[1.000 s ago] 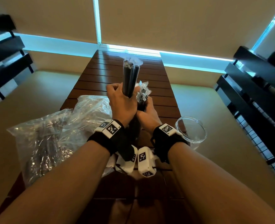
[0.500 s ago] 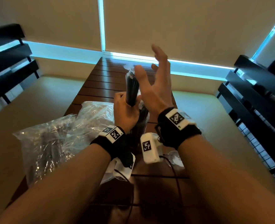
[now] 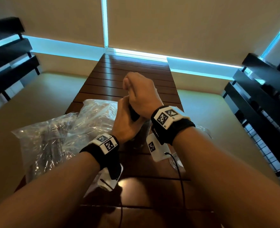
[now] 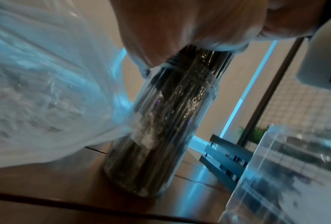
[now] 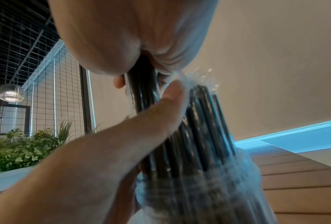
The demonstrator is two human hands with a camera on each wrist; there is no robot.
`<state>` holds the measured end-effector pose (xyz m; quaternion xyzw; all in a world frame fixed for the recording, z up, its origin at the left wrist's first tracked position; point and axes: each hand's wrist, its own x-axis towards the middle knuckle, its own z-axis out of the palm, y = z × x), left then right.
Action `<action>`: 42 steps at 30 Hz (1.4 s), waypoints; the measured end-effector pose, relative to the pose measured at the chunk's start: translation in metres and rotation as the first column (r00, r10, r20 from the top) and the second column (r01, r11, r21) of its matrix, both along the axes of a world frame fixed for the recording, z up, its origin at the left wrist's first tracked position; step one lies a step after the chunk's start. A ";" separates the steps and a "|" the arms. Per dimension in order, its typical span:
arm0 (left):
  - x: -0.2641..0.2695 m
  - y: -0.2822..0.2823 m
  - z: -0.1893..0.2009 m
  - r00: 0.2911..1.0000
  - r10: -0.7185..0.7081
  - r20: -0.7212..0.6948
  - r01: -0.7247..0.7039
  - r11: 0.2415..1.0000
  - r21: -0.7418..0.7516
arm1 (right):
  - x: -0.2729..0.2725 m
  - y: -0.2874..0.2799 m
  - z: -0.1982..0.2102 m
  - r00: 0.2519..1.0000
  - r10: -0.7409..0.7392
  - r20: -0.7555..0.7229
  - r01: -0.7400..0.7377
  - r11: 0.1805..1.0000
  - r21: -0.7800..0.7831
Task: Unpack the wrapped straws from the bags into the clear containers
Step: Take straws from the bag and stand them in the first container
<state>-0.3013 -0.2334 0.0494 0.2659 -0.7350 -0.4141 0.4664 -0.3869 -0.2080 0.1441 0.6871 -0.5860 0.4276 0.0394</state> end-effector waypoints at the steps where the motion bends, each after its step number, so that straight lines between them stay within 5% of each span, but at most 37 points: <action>1: 0.003 -0.001 -0.003 1.000 0.002 0.025 -0.001 1.000 -0.024 | -0.001 0.002 -0.006 1.000 0.002 -0.002 -0.002 1.000 0.017; 6: 0.006 -0.008 0.003 0.987 0.018 0.157 -0.003 0.995 -0.095 | 0.000 0.002 -0.022 0.973 -0.090 -0.212 0.115 0.988 0.106; 9: 0.006 -0.017 0.009 0.965 0.005 0.262 0.026 0.993 -0.113 | 0.000 0.007 -0.030 0.858 -0.163 -0.488 0.276 0.946 0.169; 12: 0.008 -0.018 0.004 0.948 -0.013 0.318 0.045 0.995 -0.094 | 0.005 0.015 -0.032 0.805 -0.122 -0.581 0.316 0.916 0.246; 14: 0.004 -0.011 0.003 0.979 0.002 0.204 -0.004 1.000 0.006 | 0.007 0.017 -0.022 0.818 -0.100 -0.566 0.313 0.903 0.293; 17: 0.003 -0.008 0.000 0.977 0.036 0.211 -0.046 0.998 0.042 | 0.000 0.011 0.000 0.857 -0.301 -0.419 0.422 0.876 0.233; 21: 0.004 -0.004 0.005 0.961 0.047 0.271 -0.078 0.991 0.105 | -0.009 -0.005 0.008 0.890 -0.395 -0.228 0.454 0.719 0.526; 32: 0.008 -0.005 0.004 0.963 0.068 0.260 -0.099 0.990 0.105 | 0.003 -0.004 -0.014 0.889 -0.335 -0.311 0.455 0.713 0.533; 35: 0.006 -0.004 0.005 0.950 0.063 0.307 -0.104 0.987 0.120 | -0.011 -0.006 0.005 0.948 -0.317 0.014 0.216 0.677 0.704; 37: 0.006 -0.004 0.007 0.948 0.082 0.307 -0.131 0.981 0.142 | -0.017 -0.013 0.018 0.891 -0.374 0.257 0.118 0.738 0.665; 42: 0.005 -0.004 0.010 0.945 0.062 0.322 -0.119 0.980 0.160 | -0.006 -0.023 0.002 0.941 -0.301 -0.151 0.330 0.730 0.598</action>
